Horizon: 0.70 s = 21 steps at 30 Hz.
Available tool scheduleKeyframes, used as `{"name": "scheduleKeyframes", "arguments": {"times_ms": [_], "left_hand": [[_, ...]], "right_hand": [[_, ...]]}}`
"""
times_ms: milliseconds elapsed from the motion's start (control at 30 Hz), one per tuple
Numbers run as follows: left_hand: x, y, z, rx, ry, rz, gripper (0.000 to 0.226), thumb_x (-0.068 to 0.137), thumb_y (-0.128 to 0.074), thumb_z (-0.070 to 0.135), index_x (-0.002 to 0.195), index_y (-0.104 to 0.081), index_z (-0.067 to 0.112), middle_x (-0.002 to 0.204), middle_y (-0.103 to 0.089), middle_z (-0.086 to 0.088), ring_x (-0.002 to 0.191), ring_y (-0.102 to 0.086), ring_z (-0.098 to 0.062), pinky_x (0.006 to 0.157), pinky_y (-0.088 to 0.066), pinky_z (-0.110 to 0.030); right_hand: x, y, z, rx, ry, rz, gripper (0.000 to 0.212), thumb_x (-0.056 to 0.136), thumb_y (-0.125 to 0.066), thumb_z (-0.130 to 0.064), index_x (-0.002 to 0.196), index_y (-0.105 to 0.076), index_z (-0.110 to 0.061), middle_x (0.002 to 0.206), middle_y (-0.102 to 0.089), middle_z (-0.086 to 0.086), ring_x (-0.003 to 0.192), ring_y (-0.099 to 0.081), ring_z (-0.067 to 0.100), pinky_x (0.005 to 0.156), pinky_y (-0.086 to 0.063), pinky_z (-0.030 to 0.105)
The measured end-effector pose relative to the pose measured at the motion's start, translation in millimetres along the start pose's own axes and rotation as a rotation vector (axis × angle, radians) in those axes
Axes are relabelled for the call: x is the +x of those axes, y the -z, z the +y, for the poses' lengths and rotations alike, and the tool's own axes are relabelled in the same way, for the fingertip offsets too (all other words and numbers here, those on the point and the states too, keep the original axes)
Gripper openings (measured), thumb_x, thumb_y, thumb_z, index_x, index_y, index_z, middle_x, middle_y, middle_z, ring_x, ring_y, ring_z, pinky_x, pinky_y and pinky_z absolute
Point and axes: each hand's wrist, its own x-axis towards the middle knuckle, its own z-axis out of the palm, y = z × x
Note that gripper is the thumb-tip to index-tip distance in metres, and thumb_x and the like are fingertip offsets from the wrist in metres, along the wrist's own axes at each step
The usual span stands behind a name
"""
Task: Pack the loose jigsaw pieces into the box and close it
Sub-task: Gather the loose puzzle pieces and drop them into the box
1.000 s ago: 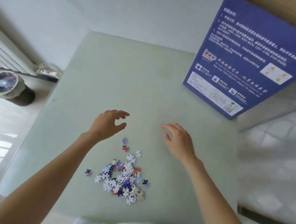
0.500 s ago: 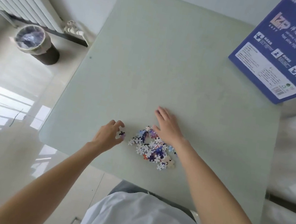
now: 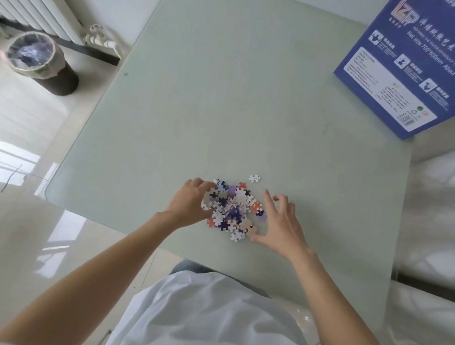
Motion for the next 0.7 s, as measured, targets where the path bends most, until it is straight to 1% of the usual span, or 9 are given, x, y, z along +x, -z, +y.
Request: {"name": "scheduleKeyframes", "arguments": {"times_ms": [67,133,267,400,467,533,633,667,700], "left_hand": [[-8,-3,-6,0.099,0.062,0.007,0.087,0.072,-0.074,0.037,0.143,-0.027,0.019,0.135,-0.036,-0.007,0.12,-0.036,-0.023,0.097,-0.04,-0.032],[-16,-9,-10,0.127,0.12,-0.017,0.099,0.067,-0.077,0.042,0.144,-0.02,0.017,0.137,-0.029,-0.009,0.12,-0.034,-0.025,0.096,-0.041,-0.033],[-22,-27,1,0.101,0.081,-0.021,0.1,0.064,-0.08,0.041,0.142,-0.022,0.018,0.134,-0.029,-0.009,0.116,-0.036,-0.025,0.097,-0.04,-0.031],[-18,-36,13,0.033,0.091,0.033,0.099,0.065,-0.08,0.036,0.143,-0.022,0.017,0.131,-0.032,-0.01,0.115,-0.039,-0.028,0.097,-0.037,-0.032],[-14,-35,12,-0.02,0.097,0.067,0.093,0.065,-0.082,0.033,0.14,-0.03,0.016,0.128,-0.037,-0.01,0.113,-0.044,-0.028,0.094,-0.037,-0.031],[-9,-33,8,-0.042,0.064,0.074,0.085,0.063,-0.082,0.032,0.135,-0.038,0.017,0.122,-0.043,-0.009,0.108,-0.048,-0.027,0.091,-0.038,-0.031],[-3,-30,1,-0.061,0.008,0.089,0.075,0.064,-0.082,0.031,0.128,-0.046,0.017,0.114,-0.05,-0.007,0.101,-0.053,-0.025,0.086,-0.04,-0.029],[0,-29,-2,-0.062,-0.003,0.089,0.073,0.064,-0.082,0.031,0.126,-0.048,0.016,0.111,-0.051,-0.006,0.1,-0.053,-0.024,0.085,-0.041,-0.029],[2,-28,-3,-0.064,-0.013,0.087,0.071,0.064,-0.082,0.03,0.124,-0.049,0.015,0.109,-0.053,-0.006,0.098,-0.054,-0.023,0.083,-0.041,-0.028]], "right_hand": [[-7,-14,-4,0.073,-0.047,-0.01,0.108,0.07,-0.078,-0.039,0.148,-0.008,-0.015,0.135,-0.022,0.011,0.119,-0.034,0.028,0.086,-0.045,0.032],[-8,-29,-15,0.107,-0.04,0.038,0.1,0.071,-0.078,-0.03,0.145,-0.013,-0.012,0.131,-0.026,0.011,0.114,-0.039,0.027,0.084,-0.047,0.03],[7,-41,-41,0.196,0.001,0.127,0.079,0.078,-0.073,-0.016,0.139,-0.024,-0.009,0.124,-0.033,0.013,0.108,-0.045,0.029,0.086,-0.046,0.032],[26,-38,-53,0.239,0.052,0.129,0.075,0.076,-0.072,-0.005,0.137,-0.029,-0.009,0.122,-0.036,0.013,0.11,-0.047,0.03,0.09,-0.045,0.034],[33,-33,-51,0.205,0.099,0.136,0.079,0.074,-0.075,-0.009,0.138,-0.028,-0.01,0.124,-0.036,0.013,0.111,-0.046,0.031,0.091,-0.045,0.037],[41,-26,-44,0.069,0.148,0.155,0.092,0.068,-0.081,-0.023,0.141,-0.025,-0.013,0.131,-0.031,0.014,0.117,-0.039,0.031,0.096,-0.043,0.039],[60,-13,-35,-0.137,0.227,0.096,0.123,0.058,-0.083,-0.047,0.149,-0.005,-0.022,0.152,-0.005,0.015,0.137,-0.011,0.032,0.11,-0.022,0.044],[67,-9,-35,-0.166,0.251,0.052,0.127,0.056,-0.082,-0.052,0.149,0.0,-0.024,0.155,0.002,0.011,0.14,-0.003,0.031,0.111,-0.017,0.047],[72,-5,-34,-0.193,0.276,0.021,0.127,0.055,-0.081,-0.055,0.149,0.0,-0.026,0.156,0.001,0.006,0.142,-0.001,0.029,0.11,-0.016,0.048]]}}
